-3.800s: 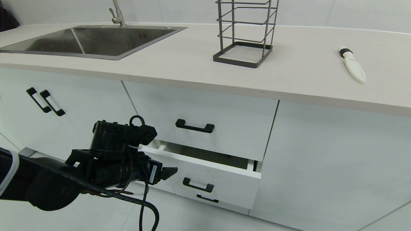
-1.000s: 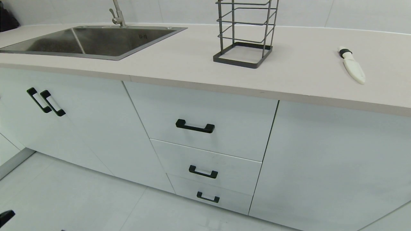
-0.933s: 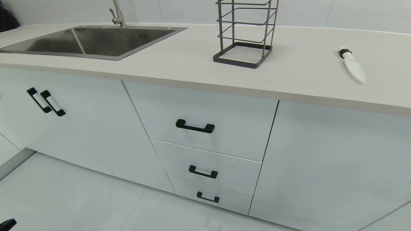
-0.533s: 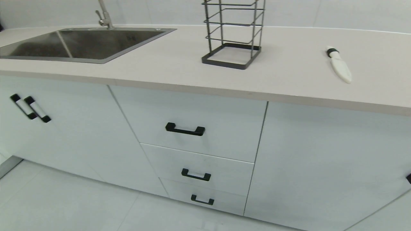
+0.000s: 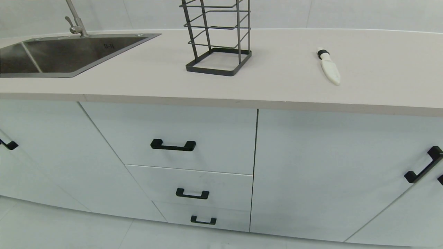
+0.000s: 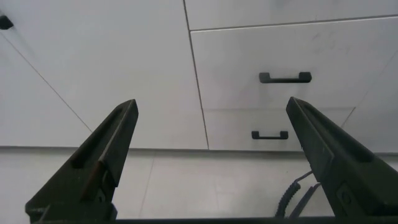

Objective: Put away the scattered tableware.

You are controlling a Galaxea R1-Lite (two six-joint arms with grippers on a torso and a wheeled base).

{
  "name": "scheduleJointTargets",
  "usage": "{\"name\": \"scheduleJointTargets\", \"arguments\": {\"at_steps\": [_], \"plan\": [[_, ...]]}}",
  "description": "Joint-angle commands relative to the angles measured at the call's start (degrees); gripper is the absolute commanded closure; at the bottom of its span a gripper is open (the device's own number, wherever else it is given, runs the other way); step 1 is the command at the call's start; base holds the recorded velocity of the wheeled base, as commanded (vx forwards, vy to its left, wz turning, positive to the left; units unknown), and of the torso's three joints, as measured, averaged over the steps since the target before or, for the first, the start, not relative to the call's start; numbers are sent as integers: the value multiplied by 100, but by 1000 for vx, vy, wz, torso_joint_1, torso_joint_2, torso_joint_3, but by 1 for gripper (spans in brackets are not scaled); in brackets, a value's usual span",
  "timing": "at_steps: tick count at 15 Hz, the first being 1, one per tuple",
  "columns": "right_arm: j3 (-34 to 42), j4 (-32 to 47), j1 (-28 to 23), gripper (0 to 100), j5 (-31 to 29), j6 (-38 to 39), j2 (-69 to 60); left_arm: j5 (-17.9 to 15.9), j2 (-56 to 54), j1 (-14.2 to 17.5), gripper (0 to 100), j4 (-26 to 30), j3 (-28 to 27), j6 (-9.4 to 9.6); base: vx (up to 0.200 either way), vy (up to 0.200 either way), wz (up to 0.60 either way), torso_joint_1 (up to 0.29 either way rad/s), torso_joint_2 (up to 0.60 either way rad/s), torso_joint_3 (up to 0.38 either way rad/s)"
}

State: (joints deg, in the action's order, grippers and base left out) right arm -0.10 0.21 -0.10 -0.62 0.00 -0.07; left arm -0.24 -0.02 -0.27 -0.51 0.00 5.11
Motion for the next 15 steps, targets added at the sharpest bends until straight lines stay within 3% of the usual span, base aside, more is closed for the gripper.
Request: {"name": "scheduleJointTargets", "arguments": {"at_steps": [1,4,7,15], "plan": [[1,-3,1,0,1,0,7,-2,2,0,0,16,0,-45,0,0,0,0,0,0],[1,6,1,0,1,0,7,7,2,0,0,16,0,-45,0,0,0,0,0,0],[1,-3,-8,0,1,0,7,33,2,0,0,25,0,-265,200,0,0,2,2,2],[1,6,-8,0,9,-35,7,33,2,0,0,25,0,-344,0,0,0,0,0,0]]}}
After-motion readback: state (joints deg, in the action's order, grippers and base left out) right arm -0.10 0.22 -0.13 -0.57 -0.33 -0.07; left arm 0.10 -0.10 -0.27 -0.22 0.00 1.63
